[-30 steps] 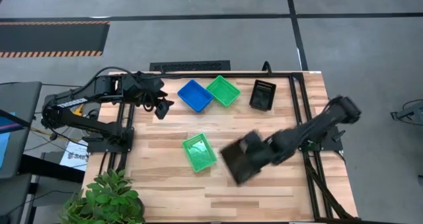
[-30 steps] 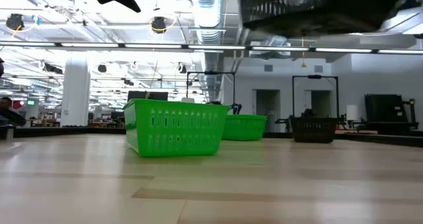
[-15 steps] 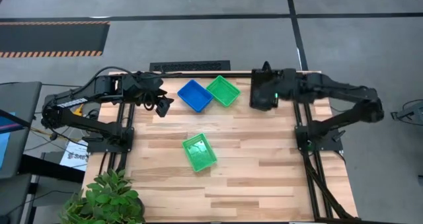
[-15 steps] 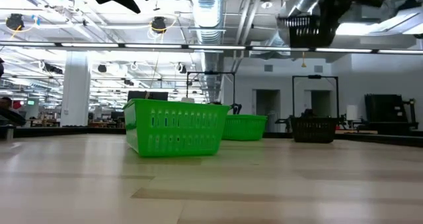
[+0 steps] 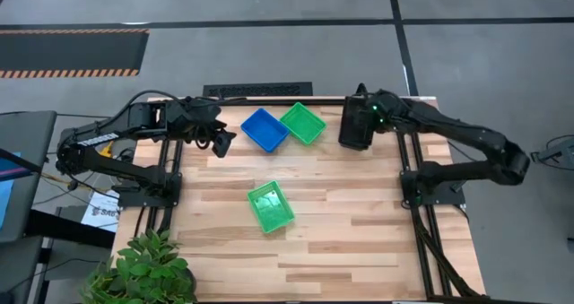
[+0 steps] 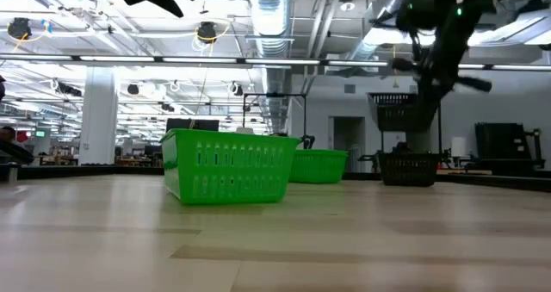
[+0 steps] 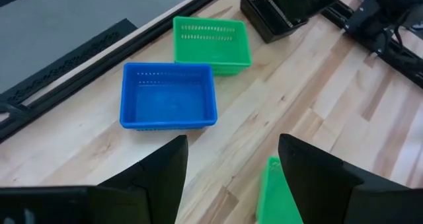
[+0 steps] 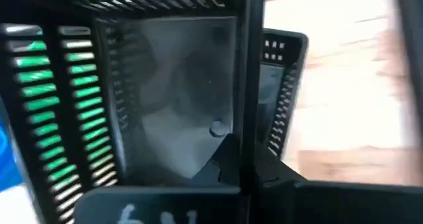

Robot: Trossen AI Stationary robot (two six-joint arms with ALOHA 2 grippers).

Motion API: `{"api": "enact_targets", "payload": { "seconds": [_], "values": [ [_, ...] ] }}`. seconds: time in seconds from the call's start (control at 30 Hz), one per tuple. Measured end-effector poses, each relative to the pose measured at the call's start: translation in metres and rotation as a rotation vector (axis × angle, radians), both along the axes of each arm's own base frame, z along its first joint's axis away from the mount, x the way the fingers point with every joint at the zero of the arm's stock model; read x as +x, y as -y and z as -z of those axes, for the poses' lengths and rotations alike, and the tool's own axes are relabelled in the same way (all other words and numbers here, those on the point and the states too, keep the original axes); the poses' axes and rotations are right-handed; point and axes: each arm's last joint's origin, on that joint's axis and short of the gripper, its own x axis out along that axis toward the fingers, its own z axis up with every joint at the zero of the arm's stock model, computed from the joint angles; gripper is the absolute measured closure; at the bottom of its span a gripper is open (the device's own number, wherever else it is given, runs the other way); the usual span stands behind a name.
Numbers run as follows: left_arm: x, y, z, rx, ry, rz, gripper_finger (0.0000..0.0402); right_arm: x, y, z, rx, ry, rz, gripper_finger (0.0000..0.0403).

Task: Stack baskets by color
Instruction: Stack the bottom black bin on the black bins

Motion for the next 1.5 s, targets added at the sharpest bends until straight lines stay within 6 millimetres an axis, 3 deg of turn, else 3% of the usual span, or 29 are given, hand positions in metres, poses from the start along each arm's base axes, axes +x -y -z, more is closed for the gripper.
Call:
{"api": "enact_targets", "payload": {
  "seconds": [0.27, 0.5, 1.0, 1.3, 1.5],
  "values": [
    [-0.001, -0.004, 0.000, -0.044, 0.029, -0.082, 0.0177, -0.017, 0.014, 0.042, 0.019, 0.072, 0.056, 0.0391],
    [-0.001, -0.005, 0.000, -0.060, 0.044, -0.128, 0.0177, -0.025, 0.026, 0.050, 0.041, 0.066, 0.082, 0.0394],
    [-0.001, -0.005, 0.000, -0.069, 0.056, -0.155, 0.0177, -0.021, 0.034, 0.069, 0.130, 0.017, 0.061, 0.0352],
    [-0.001, -0.005, 0.000, -0.079, 0.059, -0.156, 0.0177, -0.020, 0.036, 0.065, 0.101, 0.027, 0.034, 0.0277],
    [-0.001, -0.005, 0.000, -0.096, 0.064, -0.156, 0.0177, -0.021, 0.038, 0.036, -0.001, 0.099, 0.019, 0.0227]
  ]
}}
